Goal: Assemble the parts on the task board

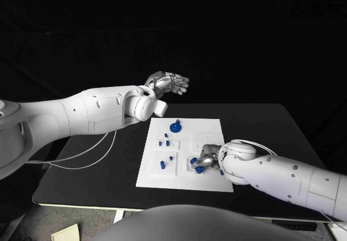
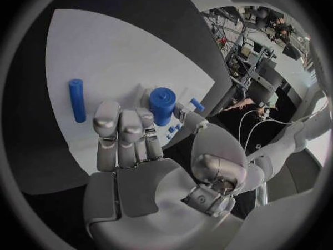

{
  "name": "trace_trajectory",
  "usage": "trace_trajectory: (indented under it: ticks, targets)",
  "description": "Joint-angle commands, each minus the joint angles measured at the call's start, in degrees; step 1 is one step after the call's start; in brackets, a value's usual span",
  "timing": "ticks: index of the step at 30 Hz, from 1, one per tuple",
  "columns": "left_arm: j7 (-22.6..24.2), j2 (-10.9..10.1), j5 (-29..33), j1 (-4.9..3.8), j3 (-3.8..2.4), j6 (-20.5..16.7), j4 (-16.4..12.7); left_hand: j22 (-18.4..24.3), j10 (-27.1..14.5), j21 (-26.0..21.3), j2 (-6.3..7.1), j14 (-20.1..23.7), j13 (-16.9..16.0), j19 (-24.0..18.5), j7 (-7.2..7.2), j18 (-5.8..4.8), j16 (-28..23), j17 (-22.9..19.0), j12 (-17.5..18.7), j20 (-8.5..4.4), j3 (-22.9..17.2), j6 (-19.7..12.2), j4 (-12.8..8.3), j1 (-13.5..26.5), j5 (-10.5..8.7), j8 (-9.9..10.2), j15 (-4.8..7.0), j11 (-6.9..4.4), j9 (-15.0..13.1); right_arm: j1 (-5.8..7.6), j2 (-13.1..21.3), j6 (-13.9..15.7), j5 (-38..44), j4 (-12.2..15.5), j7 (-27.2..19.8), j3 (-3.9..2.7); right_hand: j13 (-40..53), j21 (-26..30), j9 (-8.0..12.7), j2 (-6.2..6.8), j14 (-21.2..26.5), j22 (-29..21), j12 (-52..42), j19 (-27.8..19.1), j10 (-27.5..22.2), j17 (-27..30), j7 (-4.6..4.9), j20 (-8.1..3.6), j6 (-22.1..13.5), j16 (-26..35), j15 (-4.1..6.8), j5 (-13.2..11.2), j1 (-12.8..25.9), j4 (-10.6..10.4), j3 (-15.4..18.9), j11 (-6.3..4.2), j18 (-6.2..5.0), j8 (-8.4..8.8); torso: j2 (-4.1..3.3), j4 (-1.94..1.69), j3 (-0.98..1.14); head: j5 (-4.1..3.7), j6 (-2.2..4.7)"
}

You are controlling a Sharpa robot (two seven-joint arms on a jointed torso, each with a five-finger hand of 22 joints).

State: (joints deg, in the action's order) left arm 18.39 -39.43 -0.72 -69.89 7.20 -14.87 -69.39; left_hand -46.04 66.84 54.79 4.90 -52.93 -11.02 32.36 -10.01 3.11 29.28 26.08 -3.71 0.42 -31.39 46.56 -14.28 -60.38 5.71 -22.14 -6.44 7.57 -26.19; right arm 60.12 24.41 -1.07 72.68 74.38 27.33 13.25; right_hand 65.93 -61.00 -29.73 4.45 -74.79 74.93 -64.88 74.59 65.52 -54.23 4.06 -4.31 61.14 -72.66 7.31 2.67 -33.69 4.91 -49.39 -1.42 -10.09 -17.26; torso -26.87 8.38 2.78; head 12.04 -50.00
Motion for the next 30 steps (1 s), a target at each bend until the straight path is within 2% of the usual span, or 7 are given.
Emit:
trace_trajectory:
  ticks: [1, 8, 20, 30]
  targets:
    - [0.3, 0.1, 0.0, -0.08, -0.05, 0.7, -0.1, -0.1, -0.3, -0.4, -0.07, -0.5, 0.1, 0.0, -0.01, 0.8, -0.3, 0.1, -0.3, 0.32, 0.3, -0.5, 0.2, 0.7, 0.35, -0.2, -0.03, 0.04, 0.1, -0.18, -0.5, 0.3, 0.6, -0.4, -0.1, -0.03, 0.1, 0.0, 0.0, -0.28, 0.1, 0.4, 0.3, -0.2, -0.2, 0.0, 0.47, -0.21, 0.7, 0.3, 0.41, 0.1, 0.1, -0.4, 0.1, -0.36, -4.91, 0.33, -0.02, -0.04, -0.02, 0.04, 0.0]
    - [0.3, 0.1, 0.0, -0.09, -0.05, 0.8, -0.2, -0.1, -0.3, -0.4, -0.07, -0.5, 0.1, 0.0, -0.01, 0.79, -0.4, 0.1, -0.3, 0.32, 0.3, -0.5, 0.2, 0.7, 0.36, -0.2, -0.03, 0.04, 0.1, -0.56, -0.9, 3.2, 0.7, -0.6, -0.4, -0.06, 0.1, 0.0, 0.0, -0.24, 0.1, 0.4, 0.3, -0.2, -0.1, 0.0, 0.46, -0.25, 0.7, 0.3, 0.42, 0.1, 0.2, -0.4, 0.0, -0.37, -4.91, 0.32, 0.01, 0.02, 0.03, 0.12, 0.0]
    - [0.2, -0.1, 0.0, -0.11, -0.05, 0.8, -0.2, -0.1, -0.3, -0.4, -0.06, -0.5, 0.1, 0.0, -0.01, 0.79, -0.4, 0.2, -0.3, 0.33, 0.3, -0.5, 0.4, 0.8, 0.37, -0.3, -0.04, 0.04, 0.1, -0.58, -0.3, 3.6, 0.9, 0.3, -0.4, -0.78, 0.1, -0.1, -0.1, -0.4, 0.1, 0.4, 0.3, 0.0, 0.0, -0.1, 0.39, -0.47, 0.8, 0.2, 0.5, 0.1, 0.8, -0.9, -0.5, -0.44, -4.91, 0.24, 0.05, 0.01, 0.04, 0.44, 0.0]
    - [0.2, -0.2, 0.0, -0.12, -0.05, 0.8, -0.2, -0.1, -0.3, -0.4, -0.05, -0.5, 0.1, 0.0, -0.01, 0.8, -0.5, 0.3, -0.3, 0.33, 0.3, -0.5, 0.4, 0.8, 0.39, -0.3, -0.04, 0.04, 0.2, -0.57, 0.5, 4.3, 1.1, 2.2, -0.3, -2.89, 0.2, -0.1, -0.1, -0.35, 0.1, 0.4, 0.3, 0.1, 0.1, -0.2, 0.38, -0.54, 0.8, 0.2, 0.52, 0.2, 0.7, -0.7, -0.8, -0.46, -4.91, 0.21, 0.05, 0.11, 0.04, 0.59, 0.0]
